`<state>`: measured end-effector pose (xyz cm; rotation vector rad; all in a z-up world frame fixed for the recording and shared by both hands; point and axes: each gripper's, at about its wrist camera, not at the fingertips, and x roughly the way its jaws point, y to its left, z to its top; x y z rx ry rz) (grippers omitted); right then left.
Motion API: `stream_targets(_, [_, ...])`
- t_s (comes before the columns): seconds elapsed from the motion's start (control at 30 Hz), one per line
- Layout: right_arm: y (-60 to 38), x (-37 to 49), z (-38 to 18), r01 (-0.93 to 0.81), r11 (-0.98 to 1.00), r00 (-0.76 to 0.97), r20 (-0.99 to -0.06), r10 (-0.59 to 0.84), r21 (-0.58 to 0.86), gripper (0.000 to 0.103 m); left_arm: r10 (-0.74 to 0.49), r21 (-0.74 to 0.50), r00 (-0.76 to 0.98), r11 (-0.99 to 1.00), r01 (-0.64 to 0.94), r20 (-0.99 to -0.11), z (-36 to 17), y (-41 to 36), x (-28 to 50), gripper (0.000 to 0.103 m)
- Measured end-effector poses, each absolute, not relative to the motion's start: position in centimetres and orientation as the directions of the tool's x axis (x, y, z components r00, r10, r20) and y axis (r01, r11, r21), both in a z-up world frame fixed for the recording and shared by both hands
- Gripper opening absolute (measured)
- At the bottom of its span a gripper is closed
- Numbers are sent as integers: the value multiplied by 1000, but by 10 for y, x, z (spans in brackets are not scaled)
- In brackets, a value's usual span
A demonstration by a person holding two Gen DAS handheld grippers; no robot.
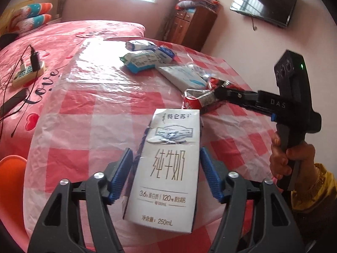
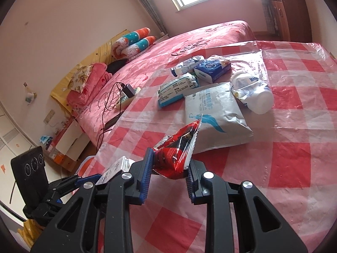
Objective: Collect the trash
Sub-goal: 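Lift the milk carton with the left tool while the right tool lifts the red wrapper, then carry carton and red wrapper over the orange bucket and open both tools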
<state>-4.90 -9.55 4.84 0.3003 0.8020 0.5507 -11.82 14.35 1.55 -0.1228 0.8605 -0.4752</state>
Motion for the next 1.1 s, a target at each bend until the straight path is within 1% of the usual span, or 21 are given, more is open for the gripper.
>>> stream_targets(0.13, [-97,-52,49,-347,824,571,-596,565,449,29,-428,-251,558,896,367,-711,12,134,-122,70])
stream_targets(0.27, [-94,-55,49,-351,835,575,-606,550,425,29,-356,-154,595,919,363,-720,10,121,-128,69])
stream_targets(0.33, [-92,-56,49,-349,840,577,-611,542,415,29,-343,-140,604,923,357,-720,10,119,-129,68])
stream_targets(0.5, [-89,-59,52,-337,852,587,-619,522,400,27,-331,-162,630,936,311,-703,13,130,-130,65])
stream_targets(0.77, [-75,-62,58,-350,857,590,-622,515,377,26,-329,-239,677,944,226,-658,23,164,-131,65])
stream_targets(0.93, [-55,-63,67,-395,832,562,-614,554,389,26,-302,-260,708,950,171,-638,32,190,-136,65])
stream_targets(1.1, [-20,-65,77,-470,775,499,-596,629,423,26,-230,-258,749,963,82,-622,41,226,-148,65])
